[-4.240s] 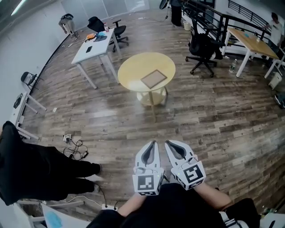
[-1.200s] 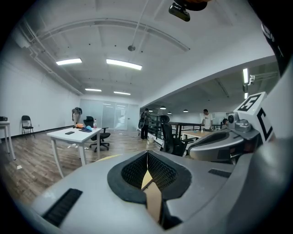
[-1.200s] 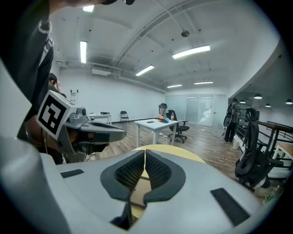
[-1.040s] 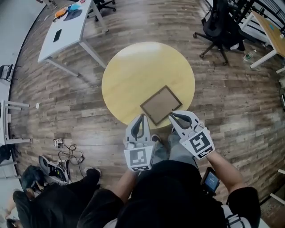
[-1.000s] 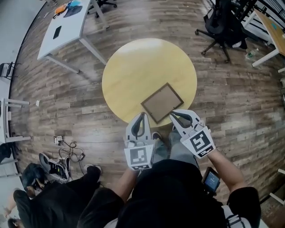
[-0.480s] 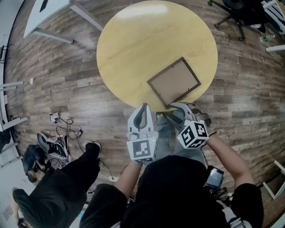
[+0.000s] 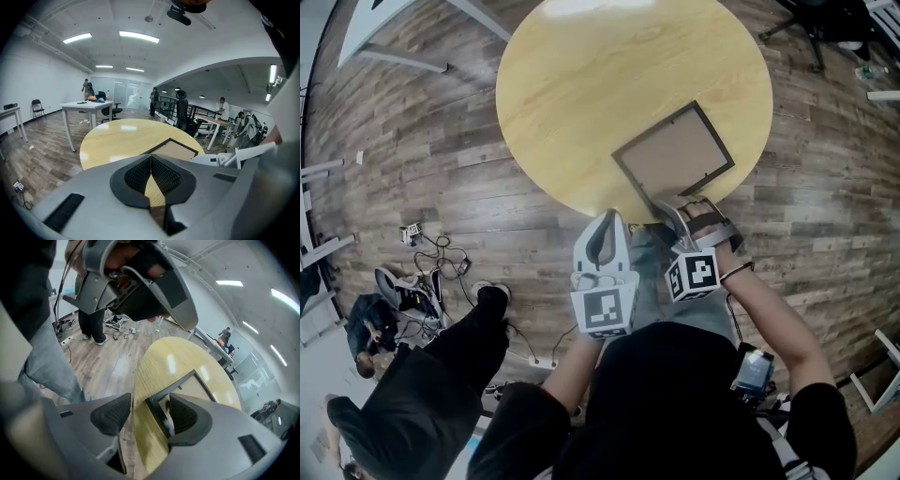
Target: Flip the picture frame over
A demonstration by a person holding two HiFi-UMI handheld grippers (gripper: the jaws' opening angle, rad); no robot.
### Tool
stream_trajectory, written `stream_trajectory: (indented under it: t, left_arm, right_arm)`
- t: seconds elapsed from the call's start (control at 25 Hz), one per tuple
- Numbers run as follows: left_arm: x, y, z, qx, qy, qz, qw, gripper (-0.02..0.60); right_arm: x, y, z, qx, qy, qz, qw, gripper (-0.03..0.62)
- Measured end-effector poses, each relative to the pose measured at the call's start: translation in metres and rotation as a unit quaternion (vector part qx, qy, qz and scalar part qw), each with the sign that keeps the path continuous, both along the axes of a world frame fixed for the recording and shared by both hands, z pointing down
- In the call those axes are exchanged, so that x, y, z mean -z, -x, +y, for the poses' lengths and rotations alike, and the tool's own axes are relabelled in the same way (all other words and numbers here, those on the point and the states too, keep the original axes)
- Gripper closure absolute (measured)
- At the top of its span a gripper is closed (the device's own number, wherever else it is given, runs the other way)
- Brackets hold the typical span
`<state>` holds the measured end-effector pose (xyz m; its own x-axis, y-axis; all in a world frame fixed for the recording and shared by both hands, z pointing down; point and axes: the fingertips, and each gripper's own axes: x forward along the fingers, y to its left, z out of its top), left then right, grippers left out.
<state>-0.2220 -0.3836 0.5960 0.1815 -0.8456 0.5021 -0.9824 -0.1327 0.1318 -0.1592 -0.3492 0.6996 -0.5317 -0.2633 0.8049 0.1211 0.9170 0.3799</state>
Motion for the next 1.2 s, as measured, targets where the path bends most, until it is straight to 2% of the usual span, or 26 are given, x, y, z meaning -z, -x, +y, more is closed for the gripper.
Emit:
stream_trajectory:
  t: [0.32, 0.44, 0.52, 0.64, 0.76, 0.96, 1.2]
  left_arm:
    - [-0.007, -0.002, 0.009, -0.002, 0.007, 0.002, 1.0, 0.558]
    - [-0.01, -0.003, 0.01, -0.006, 0.006, -0.002, 1.0, 0.558]
    - [-0.012, -0.007, 0.014, -0.01, 0.012, -0.003, 0.9999, 0.558]
    - [-0.011, -0.015, 0.02, -0.018, 0.016, -0.001, 0.9997, 0.558]
    - [-0.009, -0.019, 0.02, -0.022, 0.012, -0.002, 0.9997, 0.558]
    - [-0.004, -0.015, 0.016, -0.016, 0.006, -0.006, 0.9998, 0.558]
    - [0.009, -0.003, 0.01, 0.001, -0.001, -0.011, 0.9999, 0.558]
  right_arm:
    - [-0.006, 0.0, -0.002, 0.007, -0.101, -0.004, 0.995, 0.35]
    - [-0.007, 0.001, -0.001, 0.024, -0.132, -0.009, 0.991, 0.366]
    - [-0.004, 0.0, 0.006, 0.024, -0.13, -0.02, 0.991, 0.404]
    - [0.001, -0.004, 0.018, 0.011, -0.102, -0.042, 0.994, 0.444]
    - [0.003, -0.01, 0.027, 0.021, -0.105, -0.043, 0.993, 0.455]
    - [0.025, -0.018, 0.026, 0.034, -0.135, -0.059, 0.988, 0.474]
    - [0.079, -0.018, 0.003, 0.048, -0.207, -0.084, 0.974, 0.502]
